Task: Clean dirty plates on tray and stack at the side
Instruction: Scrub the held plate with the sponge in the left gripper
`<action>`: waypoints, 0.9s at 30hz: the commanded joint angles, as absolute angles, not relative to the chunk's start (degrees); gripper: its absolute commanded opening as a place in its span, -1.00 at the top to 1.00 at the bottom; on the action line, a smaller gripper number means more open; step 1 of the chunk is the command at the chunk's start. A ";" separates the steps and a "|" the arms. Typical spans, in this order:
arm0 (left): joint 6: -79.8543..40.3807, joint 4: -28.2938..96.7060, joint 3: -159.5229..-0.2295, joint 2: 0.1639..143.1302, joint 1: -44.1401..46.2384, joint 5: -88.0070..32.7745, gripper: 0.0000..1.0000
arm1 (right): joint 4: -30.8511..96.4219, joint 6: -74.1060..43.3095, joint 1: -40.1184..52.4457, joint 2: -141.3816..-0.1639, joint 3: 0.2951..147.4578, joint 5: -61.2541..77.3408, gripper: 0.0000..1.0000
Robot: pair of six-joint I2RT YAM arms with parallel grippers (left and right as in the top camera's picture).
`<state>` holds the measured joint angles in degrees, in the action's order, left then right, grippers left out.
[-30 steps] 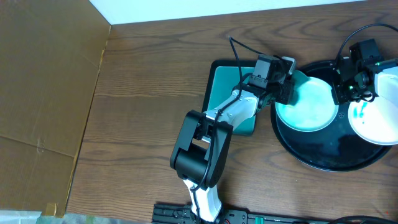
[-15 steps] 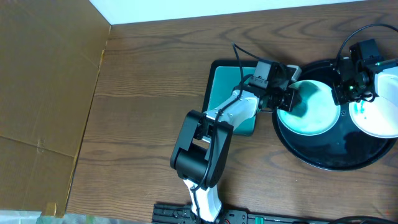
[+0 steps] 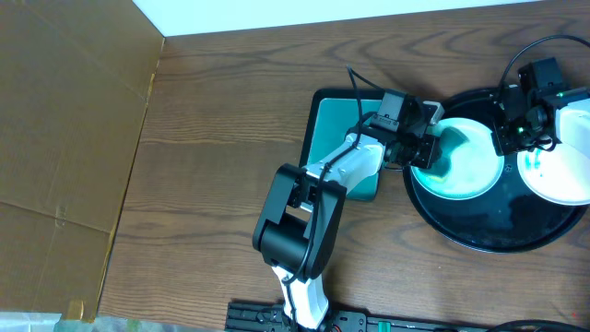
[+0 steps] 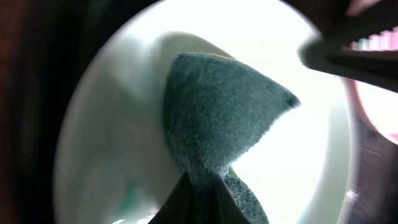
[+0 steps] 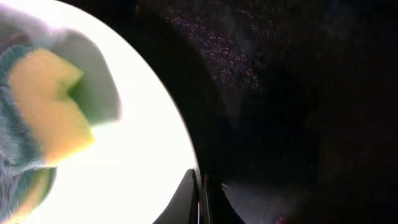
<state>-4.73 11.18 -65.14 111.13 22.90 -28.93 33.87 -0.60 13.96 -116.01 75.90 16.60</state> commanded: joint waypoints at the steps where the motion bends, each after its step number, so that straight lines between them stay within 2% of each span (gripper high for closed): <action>1: -4.97 12.58 -64.20 111.44 22.79 -8.40 0.86 | 33.63 -0.32 13.87 -117.34 75.31 14.81 0.97; 4: -4.99 11.57 -64.18 111.44 22.79 -2.68 0.86 | 33.36 -0.32 13.87 -117.34 75.31 14.81 0.97; 8: -5.28 7.44 -64.20 111.44 22.87 -3.01 0.85 | 33.26 -0.32 13.87 -117.34 75.31 14.81 0.97; 11: -5.96 4.05 -64.20 111.44 22.92 -8.49 0.85 | 33.50 -0.34 13.87 -117.34 75.31 14.81 0.97; 15: -13.21 -0.19 -64.18 111.44 22.96 -19.97 0.86 | 33.54 -0.34 13.87 -117.34 75.31 14.81 0.97; 17: -15.18 -3.90 -64.18 111.44 23.33 -31.20 0.86 | 33.41 -0.34 13.87 -117.34 75.31 14.81 0.97; 21: -15.16 -7.05 -64.20 111.42 23.33 -44.05 0.86 | 33.45 -0.34 13.87 -117.34 75.31 14.81 0.97; 24: -14.72 -6.57 -64.20 111.37 23.07 -45.71 0.86 | 33.45 -0.34 13.87 -117.34 75.31 14.81 0.97; 27: -12.12 -3.68 -64.18 111.37 23.07 -39.79 0.86 | 33.43 -0.34 13.87 -117.34 75.31 14.81 0.97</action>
